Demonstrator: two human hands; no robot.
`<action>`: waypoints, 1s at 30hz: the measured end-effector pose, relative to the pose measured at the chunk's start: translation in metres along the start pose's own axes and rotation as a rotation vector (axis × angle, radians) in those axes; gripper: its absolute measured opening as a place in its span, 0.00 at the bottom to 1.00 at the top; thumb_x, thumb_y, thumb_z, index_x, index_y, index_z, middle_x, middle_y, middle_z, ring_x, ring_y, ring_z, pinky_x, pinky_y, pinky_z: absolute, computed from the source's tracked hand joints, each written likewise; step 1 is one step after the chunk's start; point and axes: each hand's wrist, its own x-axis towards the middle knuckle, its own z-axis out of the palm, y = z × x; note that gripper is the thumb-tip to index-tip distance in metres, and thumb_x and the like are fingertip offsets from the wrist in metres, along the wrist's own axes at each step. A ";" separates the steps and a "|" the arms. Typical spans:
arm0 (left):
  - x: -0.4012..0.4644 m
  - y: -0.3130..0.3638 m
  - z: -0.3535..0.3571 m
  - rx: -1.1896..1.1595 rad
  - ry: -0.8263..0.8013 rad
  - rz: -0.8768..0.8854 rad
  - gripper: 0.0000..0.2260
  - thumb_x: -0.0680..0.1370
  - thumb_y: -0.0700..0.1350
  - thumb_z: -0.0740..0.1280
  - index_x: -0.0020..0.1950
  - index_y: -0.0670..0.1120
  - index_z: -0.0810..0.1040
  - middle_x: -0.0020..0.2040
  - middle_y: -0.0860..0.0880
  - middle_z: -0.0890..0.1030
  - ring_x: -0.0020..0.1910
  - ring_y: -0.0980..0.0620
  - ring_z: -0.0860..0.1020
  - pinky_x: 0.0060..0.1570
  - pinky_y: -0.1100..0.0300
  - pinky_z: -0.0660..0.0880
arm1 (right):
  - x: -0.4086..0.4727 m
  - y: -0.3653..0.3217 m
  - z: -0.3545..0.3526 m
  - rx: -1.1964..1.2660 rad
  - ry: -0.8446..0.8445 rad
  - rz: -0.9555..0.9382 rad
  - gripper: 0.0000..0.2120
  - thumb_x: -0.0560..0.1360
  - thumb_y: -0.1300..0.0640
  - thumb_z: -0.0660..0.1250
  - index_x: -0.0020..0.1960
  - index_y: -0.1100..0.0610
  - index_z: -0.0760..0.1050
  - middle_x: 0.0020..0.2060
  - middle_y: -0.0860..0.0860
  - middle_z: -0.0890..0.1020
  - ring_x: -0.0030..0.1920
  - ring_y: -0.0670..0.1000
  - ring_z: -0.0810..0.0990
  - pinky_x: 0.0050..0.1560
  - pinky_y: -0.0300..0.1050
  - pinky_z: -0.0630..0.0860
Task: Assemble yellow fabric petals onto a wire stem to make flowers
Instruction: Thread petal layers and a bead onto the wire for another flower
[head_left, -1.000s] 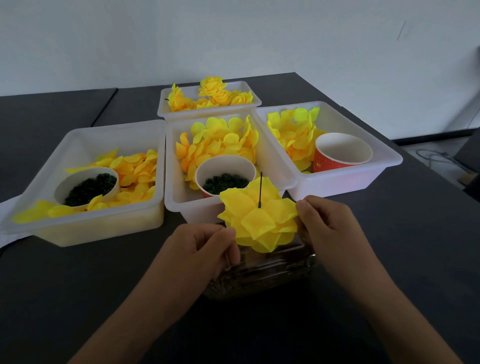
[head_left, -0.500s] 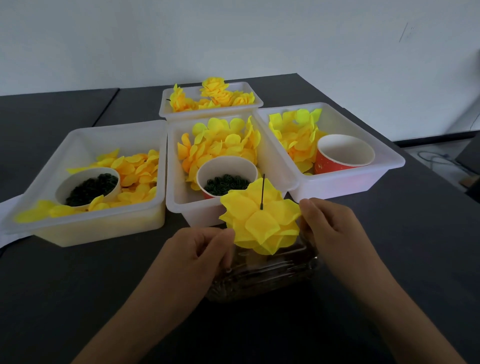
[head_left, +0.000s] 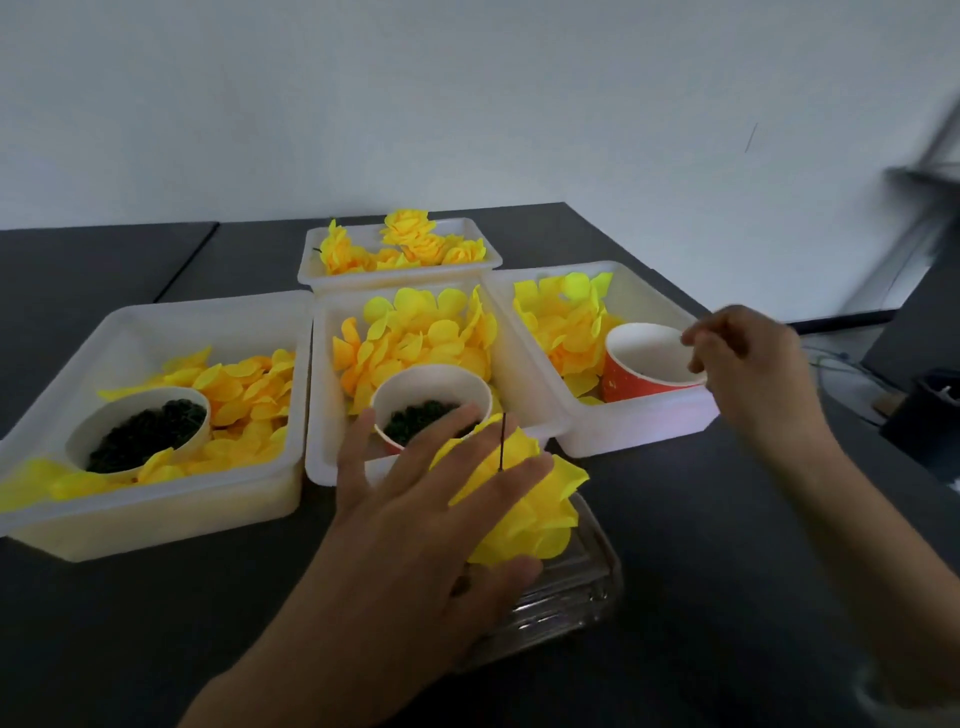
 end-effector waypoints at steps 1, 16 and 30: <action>0.000 0.001 0.003 0.019 -0.015 0.008 0.24 0.78 0.65 0.52 0.73 0.60 0.66 0.75 0.55 0.67 0.76 0.52 0.61 0.69 0.32 0.52 | 0.022 0.002 0.006 -0.044 0.010 -0.013 0.10 0.76 0.62 0.59 0.46 0.55 0.79 0.40 0.52 0.81 0.41 0.52 0.78 0.37 0.41 0.70; -0.008 0.007 0.040 -0.061 0.128 -0.049 0.27 0.76 0.64 0.57 0.74 0.59 0.66 0.74 0.57 0.68 0.74 0.54 0.65 0.66 0.41 0.54 | 0.110 0.053 0.074 -0.856 -0.767 -0.050 0.10 0.78 0.61 0.63 0.58 0.58 0.78 0.52 0.56 0.79 0.49 0.55 0.76 0.47 0.44 0.70; -0.009 0.008 0.052 -0.145 0.218 -0.063 0.27 0.74 0.63 0.60 0.73 0.60 0.65 0.73 0.59 0.67 0.74 0.55 0.64 0.67 0.39 0.54 | 0.125 0.060 0.049 -0.574 -0.603 -0.078 0.19 0.74 0.52 0.71 0.27 0.55 0.72 0.26 0.51 0.71 0.30 0.50 0.69 0.32 0.43 0.63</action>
